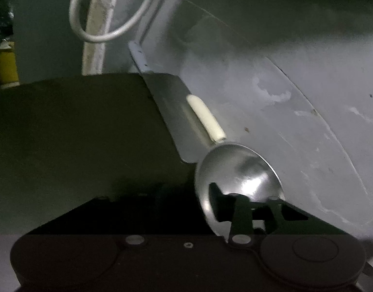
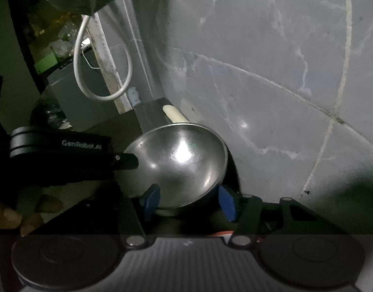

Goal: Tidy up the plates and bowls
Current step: 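Grasp the steel bowl with cream handle with both grippers and lift it, then carry the handled steel bowl with both grippers and lower it beside the plates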

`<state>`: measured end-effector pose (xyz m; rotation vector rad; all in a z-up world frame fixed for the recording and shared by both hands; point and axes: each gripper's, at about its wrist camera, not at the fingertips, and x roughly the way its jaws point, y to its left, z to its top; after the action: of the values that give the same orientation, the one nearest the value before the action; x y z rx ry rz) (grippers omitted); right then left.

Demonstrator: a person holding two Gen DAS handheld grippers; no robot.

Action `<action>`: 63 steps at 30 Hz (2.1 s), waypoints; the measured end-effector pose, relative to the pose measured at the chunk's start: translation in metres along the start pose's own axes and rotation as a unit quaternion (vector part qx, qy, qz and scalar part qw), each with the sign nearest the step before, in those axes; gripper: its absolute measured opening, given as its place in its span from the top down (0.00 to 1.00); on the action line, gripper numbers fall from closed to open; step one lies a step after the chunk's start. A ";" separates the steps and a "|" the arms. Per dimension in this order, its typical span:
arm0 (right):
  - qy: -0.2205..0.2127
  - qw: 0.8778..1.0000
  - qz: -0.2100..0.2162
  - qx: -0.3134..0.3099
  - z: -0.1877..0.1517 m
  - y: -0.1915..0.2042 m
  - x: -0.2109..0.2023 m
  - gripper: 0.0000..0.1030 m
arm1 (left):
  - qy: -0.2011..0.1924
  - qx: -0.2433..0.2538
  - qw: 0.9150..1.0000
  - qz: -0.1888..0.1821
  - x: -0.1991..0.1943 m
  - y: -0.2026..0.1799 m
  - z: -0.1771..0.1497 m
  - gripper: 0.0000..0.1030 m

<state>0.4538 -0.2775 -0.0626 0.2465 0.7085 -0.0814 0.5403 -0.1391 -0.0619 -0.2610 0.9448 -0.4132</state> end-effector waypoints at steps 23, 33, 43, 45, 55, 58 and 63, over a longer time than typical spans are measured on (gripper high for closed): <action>-0.056 0.992 0.103 -0.045 -0.023 0.009 -0.070 0.65 | -0.086 0.015 0.996 -0.013 -0.105 0.011 -0.048 0.81; -0.056 0.982 0.154 -0.091 -0.064 0.000 -0.151 0.65 | -0.097 0.032 0.995 -0.019 -0.172 -0.007 -0.118 0.79; -0.026 0.975 0.195 -0.103 -0.111 -0.018 -0.215 0.65 | -0.066 0.002 0.997 -0.044 -0.211 -0.009 -0.195 0.77; -0.011 0.975 0.199 -0.100 -0.120 -0.023 -0.221 0.64 | -0.057 0.004 0.997 -0.044 -0.215 -0.012 -0.206 0.77; 0.053 0.966 0.219 -0.124 -0.148 -0.039 -0.240 0.63 | 0.011 -0.001 0.999 -0.050 -0.217 -0.014 -0.253 0.75; 0.073 0.964 0.221 -0.126 -0.156 -0.043 -0.244 0.63 | 0.032 0.006 0.998 -0.056 -0.216 -0.014 -0.260 0.74; 0.104 0.962 0.221 -0.123 -0.163 -0.048 -0.244 0.63 | 0.068 0.027 0.995 -0.066 -0.211 -0.018 -0.264 0.72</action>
<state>0.1581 -0.2849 -0.0323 0.1712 0.8488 0.4626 0.2086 -0.0698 -0.0499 -0.2486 1.0515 -0.5825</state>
